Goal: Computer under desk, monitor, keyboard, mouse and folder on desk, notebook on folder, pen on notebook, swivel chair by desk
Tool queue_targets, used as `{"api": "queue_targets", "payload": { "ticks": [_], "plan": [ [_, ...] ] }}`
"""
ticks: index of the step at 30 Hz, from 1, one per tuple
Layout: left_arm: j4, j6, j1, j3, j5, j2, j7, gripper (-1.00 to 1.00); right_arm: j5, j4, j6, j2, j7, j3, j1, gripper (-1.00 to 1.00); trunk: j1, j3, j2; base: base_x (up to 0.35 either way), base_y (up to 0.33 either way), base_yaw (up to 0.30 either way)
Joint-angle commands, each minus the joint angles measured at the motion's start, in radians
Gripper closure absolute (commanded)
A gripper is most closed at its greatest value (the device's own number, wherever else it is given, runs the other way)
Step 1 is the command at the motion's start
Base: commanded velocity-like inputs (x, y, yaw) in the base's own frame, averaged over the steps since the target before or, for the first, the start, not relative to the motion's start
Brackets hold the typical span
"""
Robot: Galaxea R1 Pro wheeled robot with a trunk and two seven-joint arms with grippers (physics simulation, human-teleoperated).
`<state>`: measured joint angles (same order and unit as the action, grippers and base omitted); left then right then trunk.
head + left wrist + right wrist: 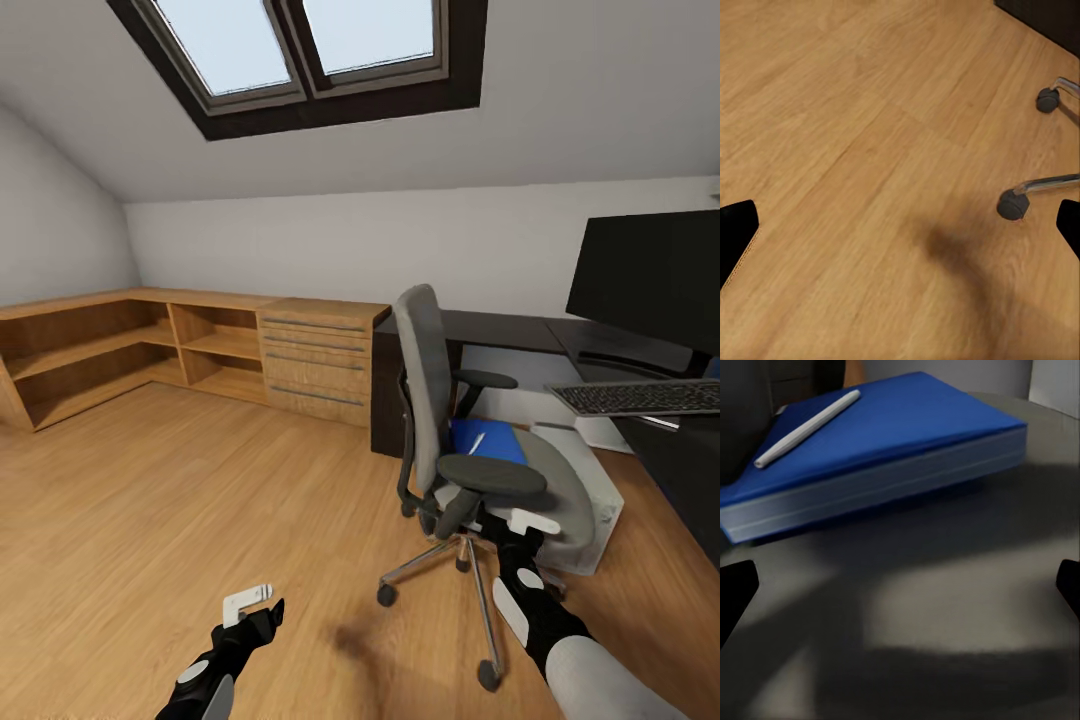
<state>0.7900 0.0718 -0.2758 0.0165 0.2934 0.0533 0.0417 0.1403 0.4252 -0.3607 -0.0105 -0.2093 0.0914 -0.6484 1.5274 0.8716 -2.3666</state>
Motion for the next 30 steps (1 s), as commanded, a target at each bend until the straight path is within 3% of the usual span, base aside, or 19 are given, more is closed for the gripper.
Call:
{"api": "queue_targets", "payload": {
  "ticks": [1, 13, 30],
  "plan": [
    [0.002, 0.005, 0.0, 0.002, 0.009, 0.0, 0.005, -1.0, 0.009, 0.0, -0.005, 0.0, 0.001, -0.002, 0.0, -1.0, 0.0, 0.001, 0.0, 0.0, 0.0, 0.19],
    [0.001, 0.005, 0.0, 0.002, 0.009, 0.0, 0.005, -1.0, 0.008, 0.0, -0.005, 0.0, 0.001, -0.002, 0.0, -1.0, 0.0, 0.001, 0.0, 0.0, 0.0, 0.138],
    [0.0, 0.005, 0.0, 0.0, 0.01, -0.001, 0.006, -1.0, 0.008, 0.0, -0.005, 0.0, 0.0, -0.002, 0.0, -1.0, 0.0, 0.001, 0.0, 0.0, 0.0, 0.06]
  ]
}}
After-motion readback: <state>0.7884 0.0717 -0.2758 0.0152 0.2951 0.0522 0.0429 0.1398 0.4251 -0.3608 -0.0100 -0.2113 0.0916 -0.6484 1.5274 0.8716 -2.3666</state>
